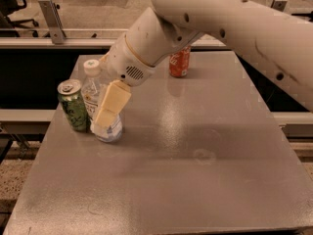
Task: Move blue plastic bottle near green can
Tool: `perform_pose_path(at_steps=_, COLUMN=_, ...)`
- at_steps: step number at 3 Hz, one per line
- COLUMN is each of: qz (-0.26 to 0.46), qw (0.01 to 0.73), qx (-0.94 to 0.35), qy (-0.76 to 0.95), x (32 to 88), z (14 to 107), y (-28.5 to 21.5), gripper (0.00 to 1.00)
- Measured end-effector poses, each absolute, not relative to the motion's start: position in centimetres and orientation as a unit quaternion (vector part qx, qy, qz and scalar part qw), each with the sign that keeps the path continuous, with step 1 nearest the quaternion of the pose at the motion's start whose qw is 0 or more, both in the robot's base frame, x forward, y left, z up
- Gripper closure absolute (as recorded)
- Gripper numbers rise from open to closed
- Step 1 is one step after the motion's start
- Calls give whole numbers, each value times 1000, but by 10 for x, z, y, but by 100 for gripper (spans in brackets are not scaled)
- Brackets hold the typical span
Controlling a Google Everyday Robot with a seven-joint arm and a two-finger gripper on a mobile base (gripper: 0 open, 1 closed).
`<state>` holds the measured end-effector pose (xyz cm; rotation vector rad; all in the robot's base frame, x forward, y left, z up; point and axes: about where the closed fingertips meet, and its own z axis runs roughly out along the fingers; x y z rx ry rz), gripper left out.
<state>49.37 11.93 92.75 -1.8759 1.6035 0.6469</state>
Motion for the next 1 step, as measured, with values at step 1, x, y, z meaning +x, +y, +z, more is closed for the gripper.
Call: perform_pose_path(at_steps=1, qz=243, qw=291, qx=-704, qy=601, x=494, z=927, y=119, gripper=0)
